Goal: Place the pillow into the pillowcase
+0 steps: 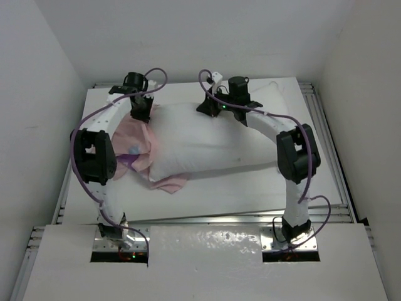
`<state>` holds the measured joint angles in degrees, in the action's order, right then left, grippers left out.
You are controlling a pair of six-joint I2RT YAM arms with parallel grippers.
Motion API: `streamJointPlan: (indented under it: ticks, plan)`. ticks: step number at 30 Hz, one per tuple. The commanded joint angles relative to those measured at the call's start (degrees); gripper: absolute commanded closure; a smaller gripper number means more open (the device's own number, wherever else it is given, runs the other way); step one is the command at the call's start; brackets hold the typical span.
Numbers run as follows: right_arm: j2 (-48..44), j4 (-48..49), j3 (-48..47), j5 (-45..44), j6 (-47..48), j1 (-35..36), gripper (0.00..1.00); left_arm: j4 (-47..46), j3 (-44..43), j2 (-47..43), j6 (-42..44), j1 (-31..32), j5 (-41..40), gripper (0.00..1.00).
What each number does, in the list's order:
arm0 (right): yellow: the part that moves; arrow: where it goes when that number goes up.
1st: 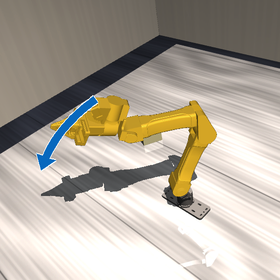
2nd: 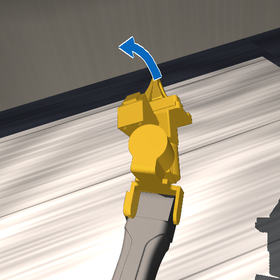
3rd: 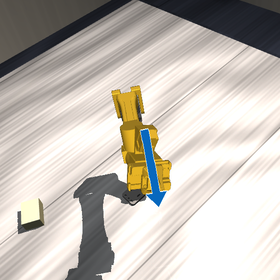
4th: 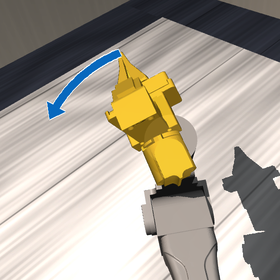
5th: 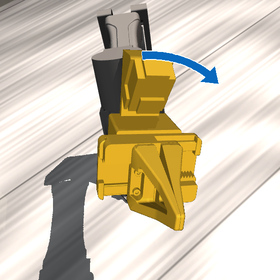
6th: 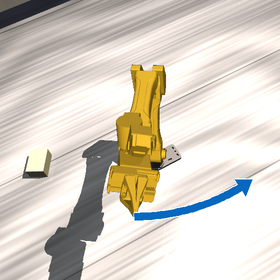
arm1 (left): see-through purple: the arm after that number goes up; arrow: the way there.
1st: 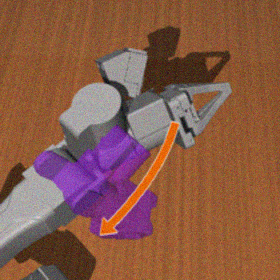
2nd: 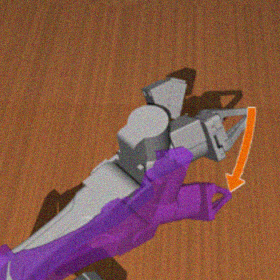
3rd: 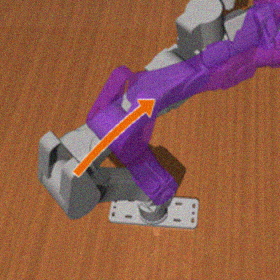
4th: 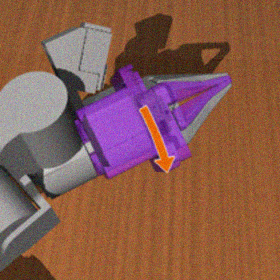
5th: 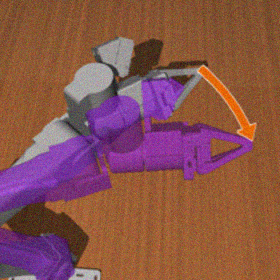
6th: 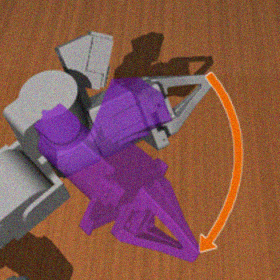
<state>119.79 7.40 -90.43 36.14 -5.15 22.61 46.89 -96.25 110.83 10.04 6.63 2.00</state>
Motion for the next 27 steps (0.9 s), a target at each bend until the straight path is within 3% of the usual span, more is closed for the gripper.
streamJointPlan:
  ticks: [1, 5, 9, 12, 18, 23, 27]
  plan:
    - [-8.3, 2.6, 8.7, -1.2, 0.7, 1.4, 1.00, -0.8, -1.5, -7.1, 1.2, -0.8, 3.5, 1.00]
    - [-18.2, 6.1, 22.6, -9.2, 4.3, 3.5, 1.00, -0.9, -3.8, -11.1, 3.5, -0.7, 6.2, 1.00]
    - [-23.4, 4.2, 27.4, -13.5, 8.4, 7.8, 1.00, -7.2, -0.7, -15.8, 5.2, -0.2, 10.6, 1.00]
    - [-24.0, 6.5, 29.2, -14.8, 5.7, 10.5, 1.00, -10.2, -0.1, -17.0, 5.9, 1.9, 13.5, 1.00]
    - [-25.2, 19.1, 32.8, -22.8, -10.2, 11.1, 1.00, -4.4, -0.9, -16.5, 9.6, 9.1, 17.6, 1.00]
    - [-23.0, 26.2, 30.3, -28.8, -19.2, 8.4, 1.00, 1.5, 0.3, -19.0, 13.3, 9.7, 19.4, 1.00]
    - [-17.8, 33.3, 27.4, -34.4, -35.8, 3.2, 1.00, 3.2, 3.1, -20.2, 15.7, 10.2, 20.0, 1.00]
